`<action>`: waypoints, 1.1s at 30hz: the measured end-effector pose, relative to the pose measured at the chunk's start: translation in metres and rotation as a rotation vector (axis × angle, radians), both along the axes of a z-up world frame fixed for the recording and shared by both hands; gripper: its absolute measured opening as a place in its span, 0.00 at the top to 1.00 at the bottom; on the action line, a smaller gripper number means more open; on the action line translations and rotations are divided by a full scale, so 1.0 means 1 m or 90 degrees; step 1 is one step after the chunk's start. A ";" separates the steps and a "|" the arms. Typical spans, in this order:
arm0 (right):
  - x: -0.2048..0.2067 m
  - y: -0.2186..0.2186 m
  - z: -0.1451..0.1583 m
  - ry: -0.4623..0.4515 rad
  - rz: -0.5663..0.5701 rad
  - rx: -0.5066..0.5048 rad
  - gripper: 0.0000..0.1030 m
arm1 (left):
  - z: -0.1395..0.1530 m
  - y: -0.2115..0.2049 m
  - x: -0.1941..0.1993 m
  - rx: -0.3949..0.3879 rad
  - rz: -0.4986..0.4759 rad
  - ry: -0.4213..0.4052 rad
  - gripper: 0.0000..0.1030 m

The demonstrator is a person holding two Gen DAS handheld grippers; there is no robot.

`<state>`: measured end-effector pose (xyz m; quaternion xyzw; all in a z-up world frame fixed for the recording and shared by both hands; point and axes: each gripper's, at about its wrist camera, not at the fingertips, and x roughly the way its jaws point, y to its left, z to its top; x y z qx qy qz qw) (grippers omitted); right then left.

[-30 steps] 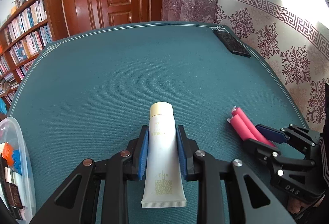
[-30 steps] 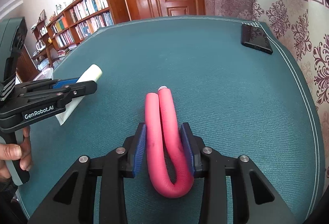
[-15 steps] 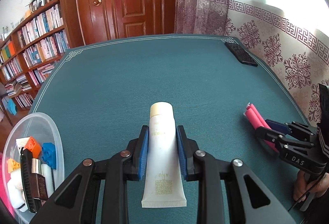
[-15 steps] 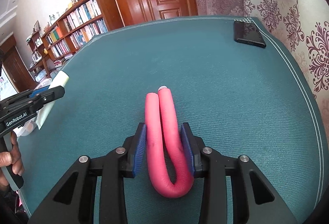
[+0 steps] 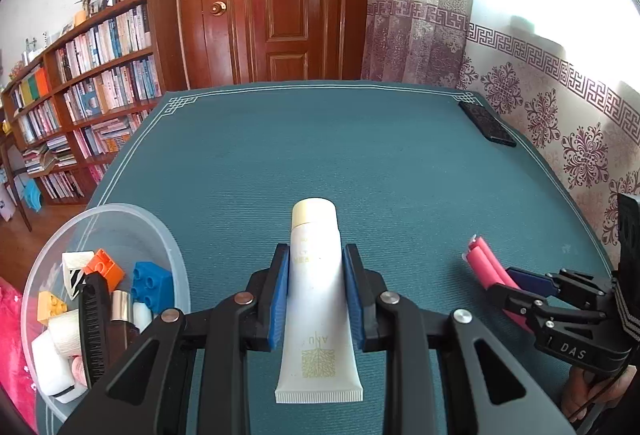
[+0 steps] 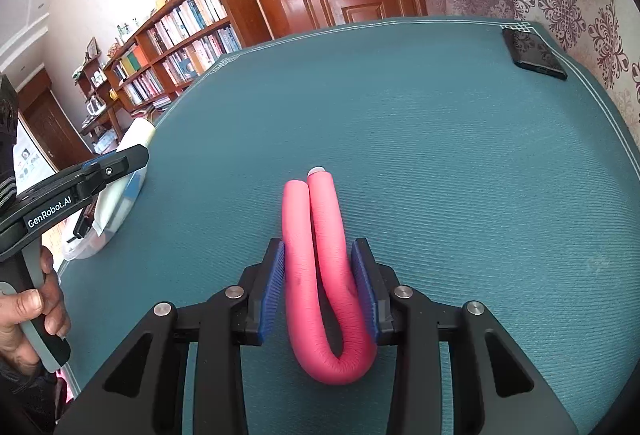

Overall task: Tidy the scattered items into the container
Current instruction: 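Carry the tube and roller over the bowl and open both tools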

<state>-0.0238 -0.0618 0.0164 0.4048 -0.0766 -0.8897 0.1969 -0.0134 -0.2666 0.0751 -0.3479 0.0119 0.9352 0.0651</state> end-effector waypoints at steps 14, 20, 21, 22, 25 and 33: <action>-0.001 -0.068 0.010 -0.024 0.055 -0.066 0.64 | 0.006 -0.082 0.015 0.039 0.085 0.019 0.71; -0.003 -0.104 0.021 -0.017 0.083 -0.067 0.64 | 0.008 -0.121 0.020 0.051 0.124 0.027 0.71; -0.003 -0.111 0.022 -0.016 0.088 -0.067 0.64 | 0.008 -0.128 0.021 0.052 0.129 0.028 0.71; -0.003 -0.117 0.024 -0.015 0.092 -0.067 0.64 | 0.009 -0.134 0.021 0.054 0.133 0.029 0.71; -0.004 -0.136 0.028 -0.012 0.106 -0.068 0.64 | 0.008 -0.149 0.022 0.062 0.146 0.029 0.71; -0.010 -0.187 0.038 -0.004 0.138 -0.057 0.64 | -0.001 -0.182 0.020 0.084 0.166 0.020 0.71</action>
